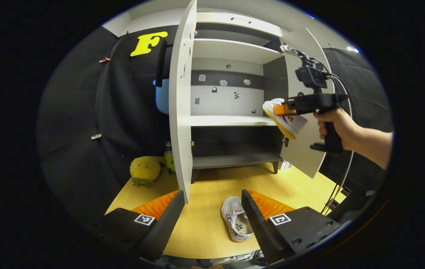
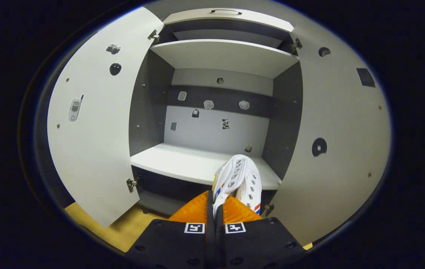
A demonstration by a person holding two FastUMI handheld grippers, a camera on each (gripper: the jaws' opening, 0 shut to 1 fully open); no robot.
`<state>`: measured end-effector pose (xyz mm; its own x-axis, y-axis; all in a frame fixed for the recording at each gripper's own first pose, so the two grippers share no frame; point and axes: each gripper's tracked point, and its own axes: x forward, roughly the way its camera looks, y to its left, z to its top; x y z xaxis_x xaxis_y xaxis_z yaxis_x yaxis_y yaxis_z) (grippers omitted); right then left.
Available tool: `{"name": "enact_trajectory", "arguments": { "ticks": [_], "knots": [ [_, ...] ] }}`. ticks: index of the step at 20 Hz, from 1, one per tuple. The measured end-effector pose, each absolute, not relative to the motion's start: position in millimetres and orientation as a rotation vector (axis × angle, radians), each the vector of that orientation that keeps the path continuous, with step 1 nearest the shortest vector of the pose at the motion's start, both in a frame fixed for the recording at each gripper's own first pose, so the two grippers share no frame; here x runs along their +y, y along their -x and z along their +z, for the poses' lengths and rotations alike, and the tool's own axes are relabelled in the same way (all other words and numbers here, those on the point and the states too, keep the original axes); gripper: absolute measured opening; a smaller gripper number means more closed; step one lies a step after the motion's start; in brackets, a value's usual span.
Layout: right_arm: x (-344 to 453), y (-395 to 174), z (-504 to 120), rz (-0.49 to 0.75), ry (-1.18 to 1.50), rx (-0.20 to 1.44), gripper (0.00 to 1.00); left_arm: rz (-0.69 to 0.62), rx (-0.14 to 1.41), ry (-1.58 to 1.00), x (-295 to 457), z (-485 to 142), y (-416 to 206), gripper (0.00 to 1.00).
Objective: Grab one shoe with the right hand and put it into the shoe cabinet, grab the other shoe with the left hand and put it into the shoe cabinet; then close the right door with the right hand and the left door with the left hand.
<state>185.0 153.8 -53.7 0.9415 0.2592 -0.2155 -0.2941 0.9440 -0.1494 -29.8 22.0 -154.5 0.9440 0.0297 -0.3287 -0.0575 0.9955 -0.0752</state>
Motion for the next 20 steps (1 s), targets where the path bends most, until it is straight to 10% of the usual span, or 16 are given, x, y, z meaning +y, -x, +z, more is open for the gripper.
{"name": "enact_trajectory", "arguments": {
  "ticks": [20],
  "knots": [
    [192,-413,-89,0.379,0.311,0.371,0.05,0.41,0.346,0.082,49,-131,6,0.95]
  ]
}}
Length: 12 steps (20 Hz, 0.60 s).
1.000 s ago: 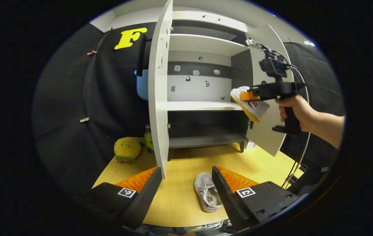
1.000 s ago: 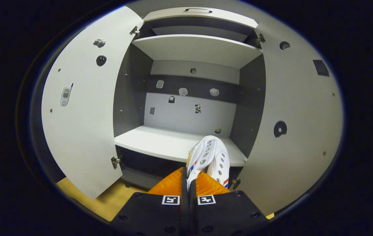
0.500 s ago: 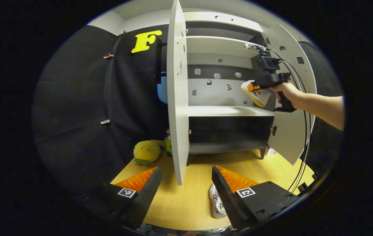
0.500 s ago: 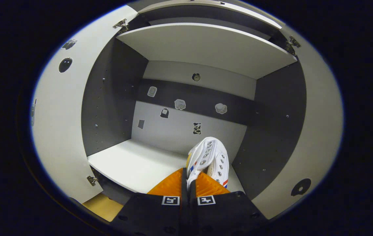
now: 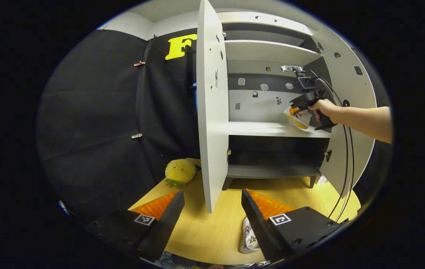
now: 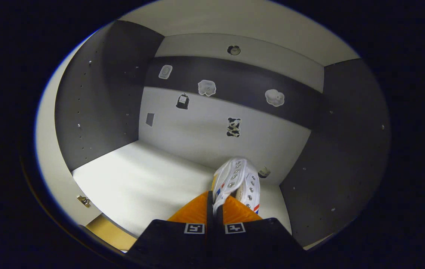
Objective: Grab one shoe with the right hand and put it into the shoe cabinet, grab the other shoe with the left hand and put it into the shoe cabinet; then close the right door with the right hand and the left door with the left hand.
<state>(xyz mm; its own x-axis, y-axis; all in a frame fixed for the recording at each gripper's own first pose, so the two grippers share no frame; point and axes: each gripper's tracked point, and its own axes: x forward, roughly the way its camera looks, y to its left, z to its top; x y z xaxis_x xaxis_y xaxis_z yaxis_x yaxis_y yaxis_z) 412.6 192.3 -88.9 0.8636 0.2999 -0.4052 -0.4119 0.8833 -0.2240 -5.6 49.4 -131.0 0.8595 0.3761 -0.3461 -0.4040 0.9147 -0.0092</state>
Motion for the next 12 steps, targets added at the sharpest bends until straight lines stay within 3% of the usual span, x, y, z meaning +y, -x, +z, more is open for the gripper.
{"name": "enact_trajectory", "arguments": {
  "ticks": [7,9,11,12],
  "knots": [
    [206,-419,-119,0.36,0.236,0.504,0.05,0.43,0.338,0.116,39,-127,3,0.95],
    [208,-412,-122,0.357,0.192,0.547,0.08,0.429,0.316,0.128,38,-120,2,0.95],
    [208,-399,-117,0.364,0.161,0.565,0.19,0.42,0.301,0.119,39,-116,3,0.95],
    [209,-391,-114,0.371,0.152,0.565,0.43,0.413,0.3,0.114,39,-116,3,0.95]
  ]
}}
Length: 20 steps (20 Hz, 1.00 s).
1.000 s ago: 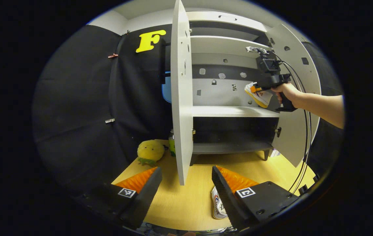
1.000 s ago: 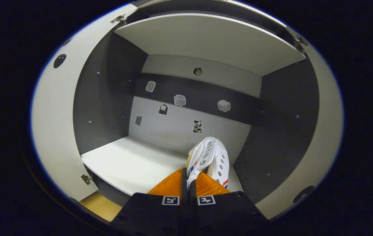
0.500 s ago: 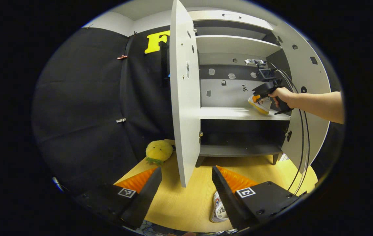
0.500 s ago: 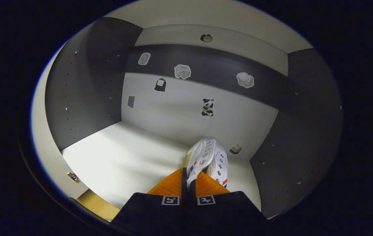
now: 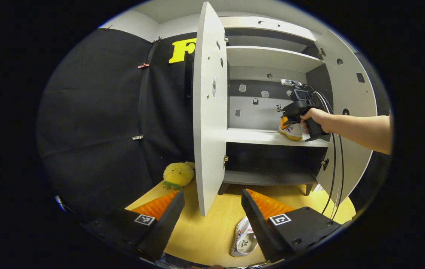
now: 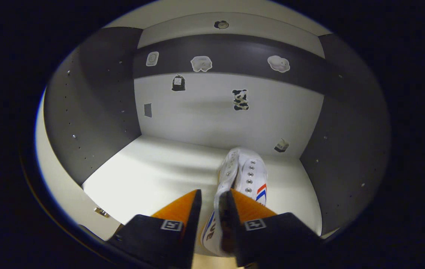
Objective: Grab one shoe with the right hand and put it into the shoe cabinet, grab the other shoe with the left hand and put it into the shoe cabinet; then close the right door with the right hand and the left door with the left hand.
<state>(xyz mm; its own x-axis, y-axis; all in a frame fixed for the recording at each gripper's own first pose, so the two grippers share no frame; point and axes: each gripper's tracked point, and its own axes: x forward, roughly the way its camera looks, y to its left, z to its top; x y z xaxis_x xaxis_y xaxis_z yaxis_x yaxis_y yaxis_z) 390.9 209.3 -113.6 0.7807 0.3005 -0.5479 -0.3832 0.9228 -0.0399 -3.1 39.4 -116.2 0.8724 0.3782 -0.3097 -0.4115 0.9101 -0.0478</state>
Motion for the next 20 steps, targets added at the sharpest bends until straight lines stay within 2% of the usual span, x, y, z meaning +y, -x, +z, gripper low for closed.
{"name": "enact_trajectory", "arguments": {
  "ticks": [2,3,4,8,12,17,20],
  "knots": [
    [206,-379,-99,0.368,0.16,0.527,0.75,0.396,0.303,0.109,41,-119,4,0.95],
    [202,-370,-91,0.364,0.166,0.5,0.8,0.386,0.307,0.11,42,-122,4,0.95],
    [198,-358,-78,0.358,0.161,0.468,1.0,0.374,0.31,0.113,42,-125,4,0.95],
    [182,-316,-39,0.356,0.122,0.321,0.98,0.296,0.343,0.121,38,-146,1,0.95],
    [154,-252,-30,0.351,0.097,0.222,0.98,0.202,0.399,0.107,28,-181,-6,0.95],
    [118,-173,-50,0.328,0.087,0.164,0.98,0.062,0.506,0.144,2,-244,-14,0.95],
    [97,-123,-80,0.317,0.117,0.201,0.98,-0.015,0.592,0.143,-14,-289,-19,0.95]
  ]
}}
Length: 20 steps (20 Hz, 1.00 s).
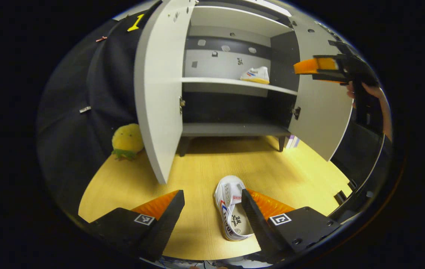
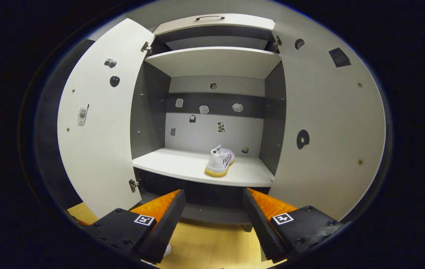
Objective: Grab one shoe with the right hand and put it into the shoe cabinet, grab the other shoe with the left hand and put it into the shoe cabinet; then close the right door with the right hand and the left door with the left hand.
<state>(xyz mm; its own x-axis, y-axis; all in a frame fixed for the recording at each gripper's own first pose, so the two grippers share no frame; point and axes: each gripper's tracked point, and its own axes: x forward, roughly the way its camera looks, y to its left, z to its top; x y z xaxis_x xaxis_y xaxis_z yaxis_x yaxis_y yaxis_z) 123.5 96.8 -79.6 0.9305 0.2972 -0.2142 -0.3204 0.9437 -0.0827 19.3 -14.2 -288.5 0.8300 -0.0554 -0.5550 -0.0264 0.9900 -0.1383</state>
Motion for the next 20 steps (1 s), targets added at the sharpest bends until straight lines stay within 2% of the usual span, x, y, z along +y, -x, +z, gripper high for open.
{"name": "enact_trajectory", "arguments": {
  "ticks": [7,13,15,16,17,18,19,20],
  "knots": [
    [46,-44,-144,0.238,0.109,0.367,0.98,-0.16,0.758,0.052,-43,-366,-25,0.96],
    [3,-7,-166,0.145,0.099,0.419,0.98,-0.158,0.823,-0.017,-47,-400,-47,0.93],
    [-3,0,-173,0.139,0.105,0.438,0.99,-0.146,0.814,-0.043,-47,-402,-62,0.85],
    [-4,2,-175,0.139,0.105,0.445,0.98,-0.14,0.82,-0.051,-48,-406,-67,0.72],
    [-5,5,-178,0.142,0.106,0.453,0.98,-0.131,0.833,-0.063,-48,-410,-71,0.65],
    [-6,5,-179,0.145,0.107,0.459,0.98,-0.133,0.846,-0.073,-50,-414,-74,0.48],
    [-6,5,-180,0.149,0.109,0.463,0.98,-0.129,0.873,-0.087,-53,-416,-74,0.5],
    [-7,5,-179,0.151,0.109,0.462,0.98,-0.104,0.881,-0.11,-50,-416,-76,0.41]
  ]
}}
